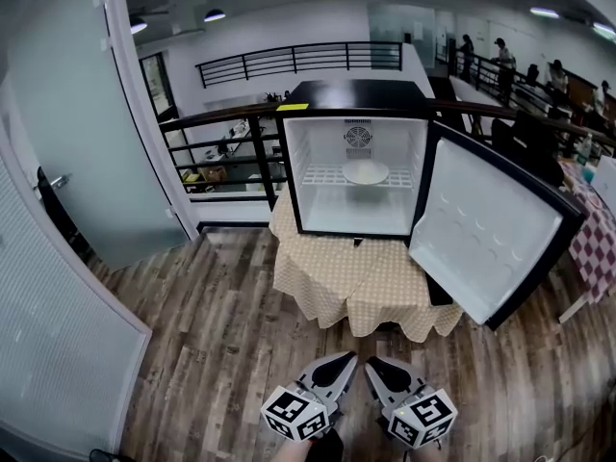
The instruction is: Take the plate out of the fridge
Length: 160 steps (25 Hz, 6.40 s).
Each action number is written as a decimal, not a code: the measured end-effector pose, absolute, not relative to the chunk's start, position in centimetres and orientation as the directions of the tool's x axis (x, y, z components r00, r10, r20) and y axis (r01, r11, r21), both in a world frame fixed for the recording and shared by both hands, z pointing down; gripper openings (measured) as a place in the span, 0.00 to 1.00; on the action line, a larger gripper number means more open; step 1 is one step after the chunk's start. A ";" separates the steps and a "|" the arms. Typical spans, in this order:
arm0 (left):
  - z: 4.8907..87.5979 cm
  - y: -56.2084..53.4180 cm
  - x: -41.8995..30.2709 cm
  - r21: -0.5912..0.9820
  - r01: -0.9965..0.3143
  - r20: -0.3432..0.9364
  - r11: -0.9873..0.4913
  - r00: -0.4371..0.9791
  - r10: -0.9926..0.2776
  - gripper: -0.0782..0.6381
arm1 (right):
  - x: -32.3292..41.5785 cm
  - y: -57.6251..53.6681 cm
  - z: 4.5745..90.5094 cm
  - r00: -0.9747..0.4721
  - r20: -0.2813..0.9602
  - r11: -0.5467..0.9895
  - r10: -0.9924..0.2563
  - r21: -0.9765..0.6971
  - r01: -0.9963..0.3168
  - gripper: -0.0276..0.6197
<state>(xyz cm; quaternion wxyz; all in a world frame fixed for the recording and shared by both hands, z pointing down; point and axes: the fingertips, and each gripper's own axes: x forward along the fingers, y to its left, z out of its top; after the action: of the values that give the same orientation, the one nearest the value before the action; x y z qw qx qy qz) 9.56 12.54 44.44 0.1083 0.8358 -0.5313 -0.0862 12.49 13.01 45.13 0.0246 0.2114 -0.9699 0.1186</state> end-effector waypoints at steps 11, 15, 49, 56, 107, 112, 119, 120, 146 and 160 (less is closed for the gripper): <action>44.4 4.2 2.5 0.279 -0.858 -0.017 -0.432 0.445 -0.895 0.12 | 4.9 4.9 45.2 -0.902 0.096 0.867 -0.420 -0.251 -0.430 0.12; 44.7 1.4 0.9 0.278 -0.844 -0.012 -0.458 0.474 -0.880 0.12 | 3.1 2.1 45.5 -0.891 0.093 0.853 -0.443 -0.263 -0.452 0.12; 46.2 -15.2 -6.5 0.319 -0.811 -0.007 -0.491 0.516 -0.857 0.12 | -4.4 -14.9 46.7 -0.854 0.092 0.766 -0.512 -0.403 -0.502 0.12; 46.3 -19.0 -6.2 0.326 -0.794 -0.009 -0.513 0.540 -0.842 0.12 | -4.0 -19.0 46.9 -0.832 0.076 0.719 -0.550 -0.464 -0.518 0.12; 42.8 -29.2 -7.8 0.235 -0.756 -0.035 -0.611 0.622 -0.782 0.12 | -4.1 -37.9 43.7 -0.605 0.127 0.060 -0.786 -0.958 -0.280 0.26; 42.5 -29.4 -8.0 0.234 -0.749 -0.036 -0.620 0.631 -0.775 0.12 | -3.8 -37.4 43.7 -0.602 0.126 0.038 -0.788 -0.967 -0.252 0.22; 42.2 -29.6 -8.0 0.240 -0.734 -0.048 -0.635 0.644 -0.763 0.12 | -2.7 -36.7 43.7 -0.578 0.139 0.001 -0.804 -0.972 -0.236 0.20; 42.2 -29.6 -8.1 0.241 -0.732 -0.050 -0.637 0.646 -0.762 0.12 | -2.3 -36.8 43.8 -0.565 0.142 -0.005 -0.813 -0.971 -0.237 0.20; 42.4 -30.1 -8.3 0.274 -0.717 -0.067 -0.641 0.650 -0.757 0.12 | -4.1 -34.7 42.7 -0.623 0.084 0.015 -0.778 -0.988 -0.152 0.12; 42.0 -30.4 -8.4 0.264 -0.724 -0.074 -0.637 0.643 -0.762 0.12 | -3.0 -35.6 43.0 -0.591 0.048 0.027 -0.805 -0.993 -0.117 0.13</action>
<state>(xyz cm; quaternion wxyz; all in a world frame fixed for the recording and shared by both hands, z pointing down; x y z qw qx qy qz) -8.39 -30.41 42.00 0.1057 0.9003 -0.4126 -0.0897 -3.04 -35.55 43.05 -0.2854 0.3507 -0.6573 0.6029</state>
